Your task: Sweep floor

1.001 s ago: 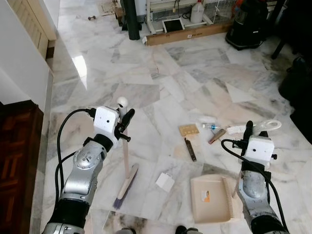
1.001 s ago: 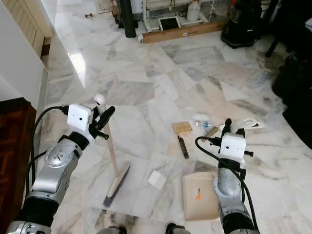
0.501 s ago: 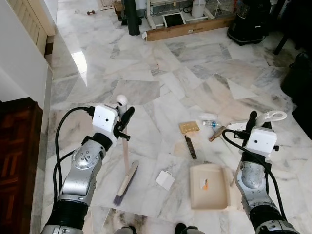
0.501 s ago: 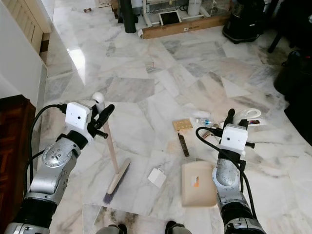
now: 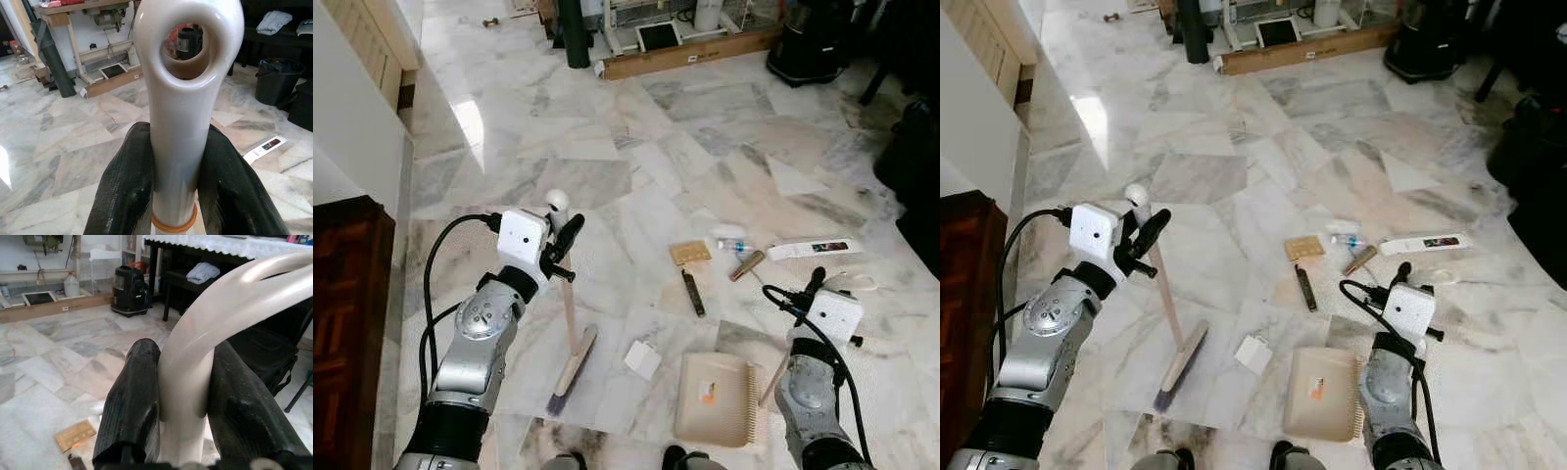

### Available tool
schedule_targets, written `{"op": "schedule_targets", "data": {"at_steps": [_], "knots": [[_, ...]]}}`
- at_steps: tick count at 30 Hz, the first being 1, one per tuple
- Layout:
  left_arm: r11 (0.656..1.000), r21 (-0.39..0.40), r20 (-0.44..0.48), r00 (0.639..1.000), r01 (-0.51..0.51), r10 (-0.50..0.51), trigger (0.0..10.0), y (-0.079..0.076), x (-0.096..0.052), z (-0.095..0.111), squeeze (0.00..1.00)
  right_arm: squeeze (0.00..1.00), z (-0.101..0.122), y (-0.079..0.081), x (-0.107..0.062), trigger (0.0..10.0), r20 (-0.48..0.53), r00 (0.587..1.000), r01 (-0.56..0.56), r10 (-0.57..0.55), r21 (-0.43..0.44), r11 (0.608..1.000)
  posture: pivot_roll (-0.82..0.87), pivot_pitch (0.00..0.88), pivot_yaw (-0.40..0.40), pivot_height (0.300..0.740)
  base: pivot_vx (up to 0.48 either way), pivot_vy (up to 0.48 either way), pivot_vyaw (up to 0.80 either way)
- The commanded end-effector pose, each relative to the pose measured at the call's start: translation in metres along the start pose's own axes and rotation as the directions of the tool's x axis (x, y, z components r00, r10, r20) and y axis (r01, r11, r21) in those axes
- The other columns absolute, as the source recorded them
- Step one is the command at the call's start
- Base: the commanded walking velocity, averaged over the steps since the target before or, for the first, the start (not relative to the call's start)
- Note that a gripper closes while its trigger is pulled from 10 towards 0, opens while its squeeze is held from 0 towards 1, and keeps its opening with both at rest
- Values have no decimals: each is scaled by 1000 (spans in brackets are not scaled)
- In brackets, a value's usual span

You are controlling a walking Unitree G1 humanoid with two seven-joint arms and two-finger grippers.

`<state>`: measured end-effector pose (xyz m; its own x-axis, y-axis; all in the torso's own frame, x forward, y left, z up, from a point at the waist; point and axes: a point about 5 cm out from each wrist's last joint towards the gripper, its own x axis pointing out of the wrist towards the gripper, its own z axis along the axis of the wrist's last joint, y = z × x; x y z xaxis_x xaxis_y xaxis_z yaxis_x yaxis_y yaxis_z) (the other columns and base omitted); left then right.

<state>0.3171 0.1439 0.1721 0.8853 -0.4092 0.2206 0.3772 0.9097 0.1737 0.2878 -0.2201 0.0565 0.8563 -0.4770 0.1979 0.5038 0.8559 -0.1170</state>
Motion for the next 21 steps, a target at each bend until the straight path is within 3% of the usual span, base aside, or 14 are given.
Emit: {"op": "schedule_targets", "data": {"at_steps": [1,9,12,15,21], "knots": [[1000,11,27,1000,16,-16,10000,1,1,10,0,0,-19,0,-17,10000,-94,995,-33,29,-42,999,265,218,50,740,0,0,0],[995,-98,-31,1000,-1,-2,10000,0,5,-2,0,0,-20,0,-19,10000,-96,995,-42,37,-53,998,260,218,50,740,0,0,0],[990,-125,-39,997,-67,63,10000,4,9,-9,0,0,-19,0,-18,10000,-90,995,-39,34,-52,998,254,218,45,740,0,0,0],[983,-106,-16,989,-147,146,10000,11,17,-9,0,0,-18,0,-18,10000,-84,996,-37,33,-46,998,240,219,41,740,0,0,0],[989,-37,49,988,-145,147,10000,7,27,3,0,0,-16,0,-17,10000,-70,997,-39,36,-41,998,228,220,36,740,0,0,0]]}}
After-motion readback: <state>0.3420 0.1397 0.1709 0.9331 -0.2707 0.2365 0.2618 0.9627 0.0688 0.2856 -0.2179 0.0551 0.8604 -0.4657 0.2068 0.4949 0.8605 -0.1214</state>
